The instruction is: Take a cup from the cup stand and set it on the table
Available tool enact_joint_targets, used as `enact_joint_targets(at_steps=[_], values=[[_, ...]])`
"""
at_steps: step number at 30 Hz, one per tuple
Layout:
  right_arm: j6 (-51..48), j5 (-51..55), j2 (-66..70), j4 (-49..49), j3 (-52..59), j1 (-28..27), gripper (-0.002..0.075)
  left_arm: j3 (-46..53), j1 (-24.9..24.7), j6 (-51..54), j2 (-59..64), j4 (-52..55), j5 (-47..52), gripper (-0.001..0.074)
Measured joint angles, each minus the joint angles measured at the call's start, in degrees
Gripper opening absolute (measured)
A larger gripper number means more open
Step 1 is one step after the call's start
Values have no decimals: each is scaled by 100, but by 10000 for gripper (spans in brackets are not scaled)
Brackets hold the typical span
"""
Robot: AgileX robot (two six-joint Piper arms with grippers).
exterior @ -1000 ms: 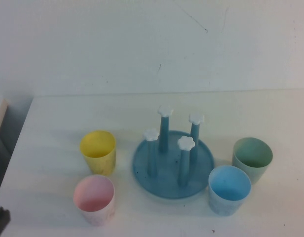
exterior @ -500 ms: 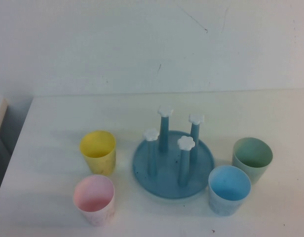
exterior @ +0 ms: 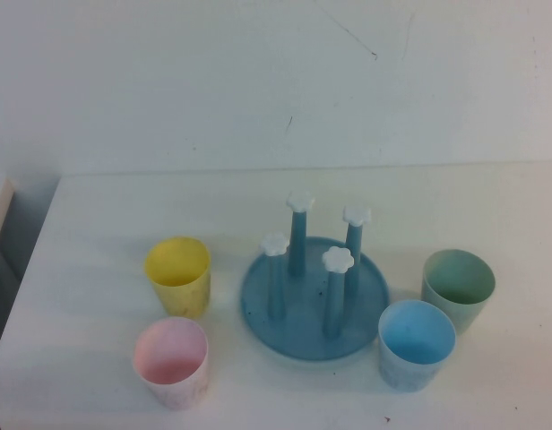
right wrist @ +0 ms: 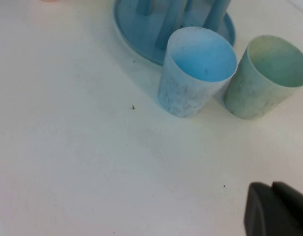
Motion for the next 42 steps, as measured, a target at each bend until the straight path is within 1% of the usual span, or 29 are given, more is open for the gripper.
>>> enact_joint_targets(at_steps=[23, 26, 29, 31, 35, 39, 42], values=[[0, 0, 0, 0, 0, 0, -3, -10, 0, 0, 0, 0, 13, -2], [0, -188, -24, -48, 39, -28, -3, -10, 0, 0, 0, 0, 13, -2], [0, -596, -165, -61, 189, -395, -3, -10, 9, 0, 0, 0, 13, -2], [59, -919, -320, -61, 349, -790, -3, -10, 9, 0, 0, 0, 13, -2], [359, -1457, -789, -61, 840, -1764, -3, -10, 9, 0, 0, 0, 13, -2], [627, -1566, -1377, -70, 1375, -2607, -3, -10, 9, 0, 0, 0, 36, -2], [706, -1576, -1726, -73, 1659, -3089, -3, -20, 9, 0, 0, 0, 69, -2]])
